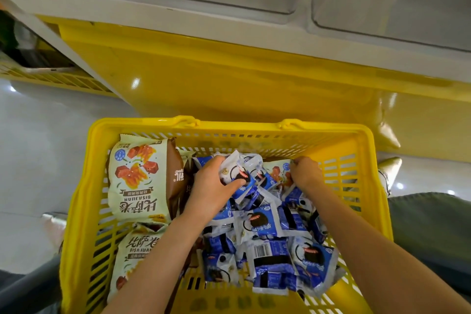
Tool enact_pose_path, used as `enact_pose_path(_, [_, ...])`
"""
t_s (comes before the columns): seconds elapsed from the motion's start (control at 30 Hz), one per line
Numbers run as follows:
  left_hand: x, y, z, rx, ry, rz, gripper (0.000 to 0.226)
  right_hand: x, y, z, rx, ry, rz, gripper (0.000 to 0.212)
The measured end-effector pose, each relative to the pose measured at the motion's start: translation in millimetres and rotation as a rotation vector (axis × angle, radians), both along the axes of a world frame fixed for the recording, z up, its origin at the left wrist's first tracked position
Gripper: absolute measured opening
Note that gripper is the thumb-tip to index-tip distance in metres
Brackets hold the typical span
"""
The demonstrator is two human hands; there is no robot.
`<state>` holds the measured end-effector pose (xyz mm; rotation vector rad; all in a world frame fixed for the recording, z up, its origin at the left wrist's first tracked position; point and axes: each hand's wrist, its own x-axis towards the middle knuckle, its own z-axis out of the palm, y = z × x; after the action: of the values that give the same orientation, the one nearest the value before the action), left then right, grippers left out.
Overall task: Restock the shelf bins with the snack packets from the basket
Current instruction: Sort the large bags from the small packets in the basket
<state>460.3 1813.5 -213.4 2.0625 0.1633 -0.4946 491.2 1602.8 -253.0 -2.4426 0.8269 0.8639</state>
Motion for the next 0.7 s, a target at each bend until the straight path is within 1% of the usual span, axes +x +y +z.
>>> enact_pose_path(0.1, [1, 2, 2, -0.003, 0.033, -0.013, 0.052, 8, -5, 3, -0.038, 0.089, 0.022, 0.034])
enact_pose_path(0.17, [1, 4, 2, 0.007, 0.044, -0.025, 0.049, 10, -5, 1, -0.037, 0.081, -0.039, 0.042])
enact_pose_path(0.23, [2, 4, 3, 0.011, 0.035, -0.024, 0.050, 7, -4, 0, -0.006, 0.071, -0.098, 0.040])
enact_pose_path(0.3, [2, 4, 4, 0.024, 0.038, -0.030, 0.054, 2, -2, 1, 0.012, 0.061, -0.098, 0.038])
enact_pose_path(0.4, [1, 4, 7, 0.025, 0.052, -0.049, 0.053, -5, 2, 3, -0.012, 0.028, -0.065, 0.042])
enact_pose_path(0.47, [1, 5, 8, 0.039, 0.057, -0.060, 0.049, -7, 7, 3, 0.021, 0.001, -0.093, 0.038])
enact_pose_path(0.53, [0, 5, 9, 0.058, 0.051, -0.062, 0.047, -5, 9, 3, 0.110, -0.013, -0.186, 0.025])
enact_pose_path(0.57, [-1, 5, 8, 0.062, 0.052, -0.061, 0.048, -5, 7, 3, 0.136, -0.003, -0.215, 0.026])
enact_pose_path(0.63, [-1, 5, 7, 0.062, 0.050, -0.068, 0.051, -5, 0, 2, 0.157, 0.047, -0.188, 0.039])
enact_pose_path(0.7, [-2, 5, 4, 0.053, 0.049, -0.067, 0.052, -6, -7, 1, 0.176, 0.075, -0.141, 0.045])
